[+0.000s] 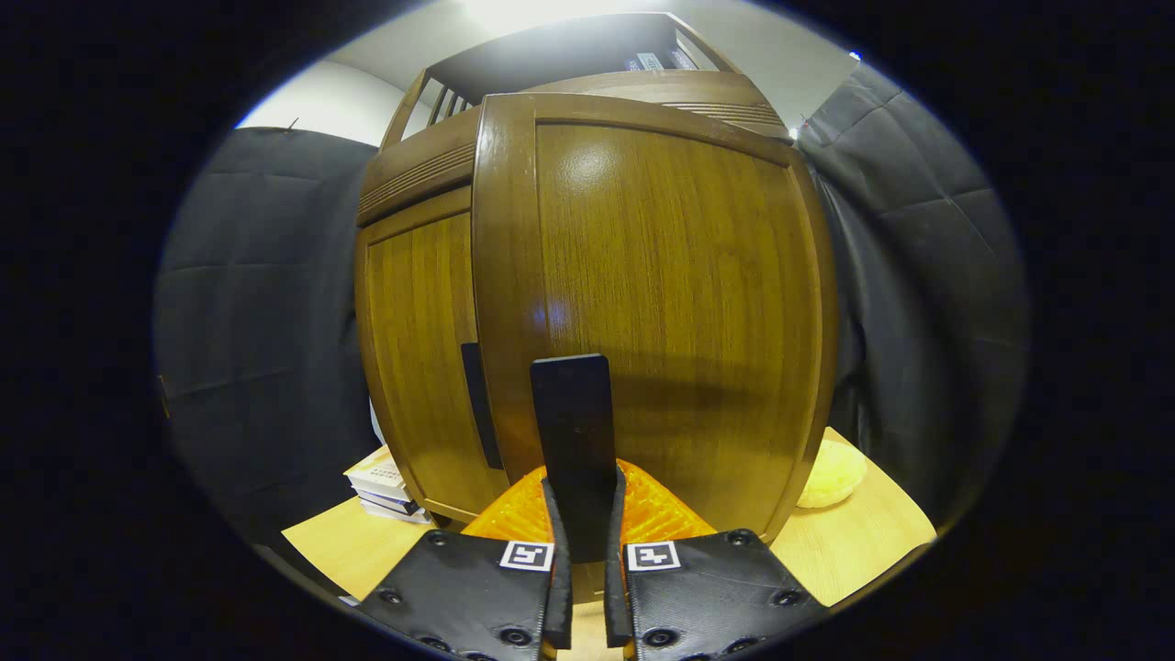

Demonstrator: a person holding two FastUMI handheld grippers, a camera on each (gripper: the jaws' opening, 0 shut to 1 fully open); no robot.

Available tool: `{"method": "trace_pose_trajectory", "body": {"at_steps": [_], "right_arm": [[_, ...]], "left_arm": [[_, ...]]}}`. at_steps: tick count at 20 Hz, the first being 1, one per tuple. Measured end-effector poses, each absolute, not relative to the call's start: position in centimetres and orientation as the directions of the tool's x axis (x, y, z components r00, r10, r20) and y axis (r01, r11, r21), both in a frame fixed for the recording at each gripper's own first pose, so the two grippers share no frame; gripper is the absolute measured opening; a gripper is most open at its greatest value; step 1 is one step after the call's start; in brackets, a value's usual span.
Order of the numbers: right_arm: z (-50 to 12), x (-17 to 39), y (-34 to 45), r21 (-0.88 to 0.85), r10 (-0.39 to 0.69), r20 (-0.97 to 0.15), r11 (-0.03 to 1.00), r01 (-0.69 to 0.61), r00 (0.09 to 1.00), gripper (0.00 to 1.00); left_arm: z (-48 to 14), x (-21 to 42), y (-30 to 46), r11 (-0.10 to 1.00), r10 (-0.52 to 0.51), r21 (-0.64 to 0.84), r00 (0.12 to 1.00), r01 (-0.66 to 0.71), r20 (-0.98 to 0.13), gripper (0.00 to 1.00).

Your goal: Open the right door of the double-door shoe cabinet with the right hand, and open the left door with the left hand.

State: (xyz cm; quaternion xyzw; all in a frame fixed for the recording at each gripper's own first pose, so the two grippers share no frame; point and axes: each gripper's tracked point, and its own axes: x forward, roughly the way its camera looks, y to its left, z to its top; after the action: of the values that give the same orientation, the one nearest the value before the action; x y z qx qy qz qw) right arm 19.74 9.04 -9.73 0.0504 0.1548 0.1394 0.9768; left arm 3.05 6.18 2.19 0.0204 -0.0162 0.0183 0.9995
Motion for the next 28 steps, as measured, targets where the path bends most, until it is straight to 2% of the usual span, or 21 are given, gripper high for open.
{"method": "trace_pose_trajectory", "body": {"at_steps": [6, 11, 17, 18, 22, 28], "right_arm": [[-9.6, 17.1, 6.6, 0.138, 0.287, -0.294, 0.957, -0.257, 0.912, 0.13], [-9.2, 15.0, 4.1, 0.135, 0.264, -0.293, 0.963, -0.234, 0.919, 0.17], [-8.9, 13.2, 1.1, 0.131, 0.217, -0.298, 0.974, -0.186, 0.93, 0.13], [-8.8, 12.9, 0.7, 0.12, 0.204, -0.299, 0.977, -0.175, 0.932, 0.15], [-8.6, 12.1, -1.1, 0.121, 0.162, -0.306, 0.984, -0.13, 0.938, 0.12], [-8.9, 11.2, -3.8, 0.111, 0.151, -0.31, 0.986, -0.122, 0.939, 0.14]], "left_arm": [[3.0, 3.9, 4.9, 0.999, -0.011, 0.046, 0.999, 0.009, 0.045, 0.91], [2.8, 3.4, 2.5, 0.998, -0.058, 0.031, 0.997, 0.057, 0.044, 0.91], [2.5, 1.5, 0.2, 0.993, -0.118, 0.029, 0.992, 0.117, 0.054, 0.91], [2.4, 1.3, 0.0, 0.992, -0.124, 0.028, 0.991, 0.123, 0.054, 0.91], [2.7, 1.2, 0.2, 0.99, -0.139, 0.028, 0.989, 0.137, 0.054, 0.89], [2.9, 0.1, -1.0, 0.989, -0.14, 0.042, 0.989, 0.138, 0.047, 0.91]]}}
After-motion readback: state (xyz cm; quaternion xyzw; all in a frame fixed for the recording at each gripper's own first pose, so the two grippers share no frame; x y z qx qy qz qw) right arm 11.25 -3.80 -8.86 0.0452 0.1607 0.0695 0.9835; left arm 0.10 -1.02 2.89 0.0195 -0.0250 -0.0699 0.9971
